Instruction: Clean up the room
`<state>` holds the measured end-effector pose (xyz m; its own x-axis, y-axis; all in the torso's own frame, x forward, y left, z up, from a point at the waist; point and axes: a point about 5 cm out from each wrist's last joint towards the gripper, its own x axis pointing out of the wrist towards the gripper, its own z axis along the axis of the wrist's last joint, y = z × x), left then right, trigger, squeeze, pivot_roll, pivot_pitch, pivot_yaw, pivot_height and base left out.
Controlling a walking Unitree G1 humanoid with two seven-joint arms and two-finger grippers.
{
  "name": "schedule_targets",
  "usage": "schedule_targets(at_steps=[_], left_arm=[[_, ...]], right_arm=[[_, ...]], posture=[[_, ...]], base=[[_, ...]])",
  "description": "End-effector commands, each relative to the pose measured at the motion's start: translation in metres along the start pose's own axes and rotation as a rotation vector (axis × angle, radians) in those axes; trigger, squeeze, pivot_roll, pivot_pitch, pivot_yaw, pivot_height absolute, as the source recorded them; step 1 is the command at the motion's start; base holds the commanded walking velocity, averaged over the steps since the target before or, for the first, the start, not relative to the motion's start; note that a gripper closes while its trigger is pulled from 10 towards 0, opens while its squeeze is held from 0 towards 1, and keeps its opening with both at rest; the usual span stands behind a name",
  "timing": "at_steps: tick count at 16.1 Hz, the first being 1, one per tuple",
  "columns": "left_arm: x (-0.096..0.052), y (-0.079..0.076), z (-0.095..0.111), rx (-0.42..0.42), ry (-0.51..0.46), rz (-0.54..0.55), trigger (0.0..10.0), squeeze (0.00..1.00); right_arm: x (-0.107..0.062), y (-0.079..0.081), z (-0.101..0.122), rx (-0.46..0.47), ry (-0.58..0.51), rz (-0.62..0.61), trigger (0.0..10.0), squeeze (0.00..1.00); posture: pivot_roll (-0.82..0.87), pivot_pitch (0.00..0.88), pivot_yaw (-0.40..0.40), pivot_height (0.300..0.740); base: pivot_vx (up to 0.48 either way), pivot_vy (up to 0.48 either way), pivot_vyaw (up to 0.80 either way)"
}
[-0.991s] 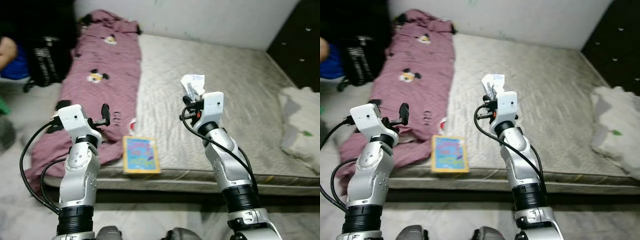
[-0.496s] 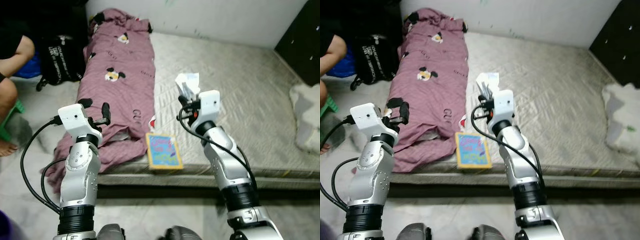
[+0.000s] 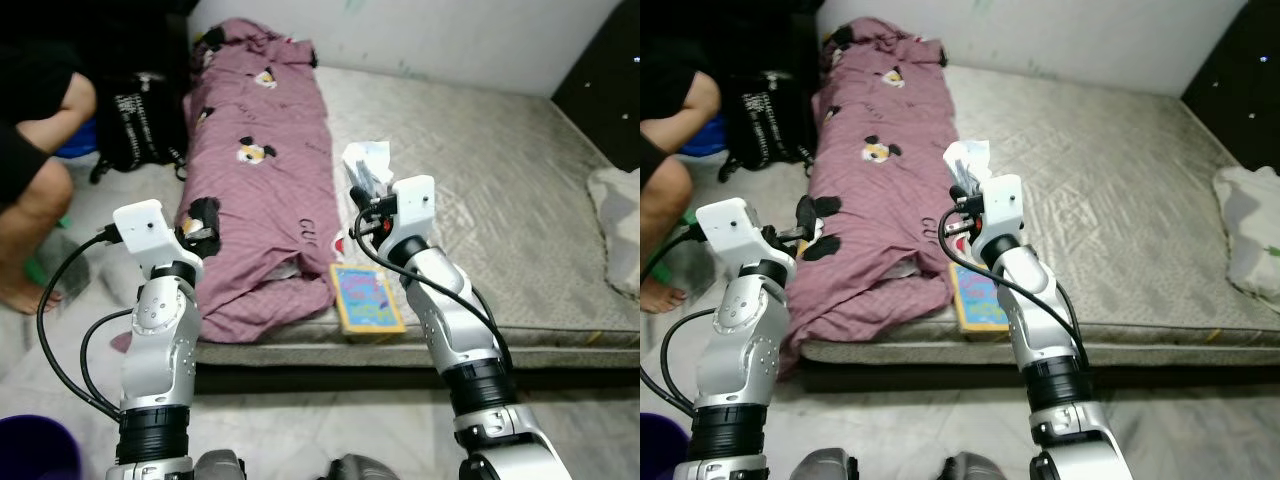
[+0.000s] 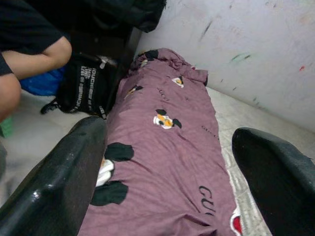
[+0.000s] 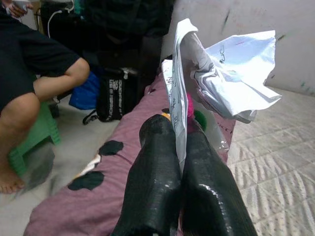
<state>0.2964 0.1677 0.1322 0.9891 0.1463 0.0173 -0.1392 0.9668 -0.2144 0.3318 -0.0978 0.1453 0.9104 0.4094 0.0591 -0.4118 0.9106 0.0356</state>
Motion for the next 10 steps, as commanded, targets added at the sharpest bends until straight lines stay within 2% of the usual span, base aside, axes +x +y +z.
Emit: schedule_targets(at_steps=[1, 5, 10], left_arm=[[0.0002, -0.0131, 0.0035, 0.015, -0.017, -0.027, 10.0, 0.0], [-0.0009, -0.0121, 0.0041, 0.016, -0.026, -0.019, 10.0, 0.0], [-0.0003, -0.0132, 0.0001, 0.012, -0.006, -0.03, 10.0, 0.0]], right_arm=[[-0.0056, -0.0126, -0.0017, -0.01, 0.007, -0.029, 10.0, 0.0], [-0.0059, -0.0112, 0.0002, -0.037, -0.009, -0.006, 10.0, 0.0], [-0.0073, -0.0081, -0.0013, -0.047, -0.012, 0.011, 10.0, 0.0]], posture=[[0.09, 0.0, -0.143, 0.74], [0.09, 0.0, -0.142, 0.74], [0.08, 0.0, -0.131, 0.74]], base=[[0.0, 0.0, 0.0], [0.0, 0.0, 0.0], [0.0, 0.0, 0.79]])
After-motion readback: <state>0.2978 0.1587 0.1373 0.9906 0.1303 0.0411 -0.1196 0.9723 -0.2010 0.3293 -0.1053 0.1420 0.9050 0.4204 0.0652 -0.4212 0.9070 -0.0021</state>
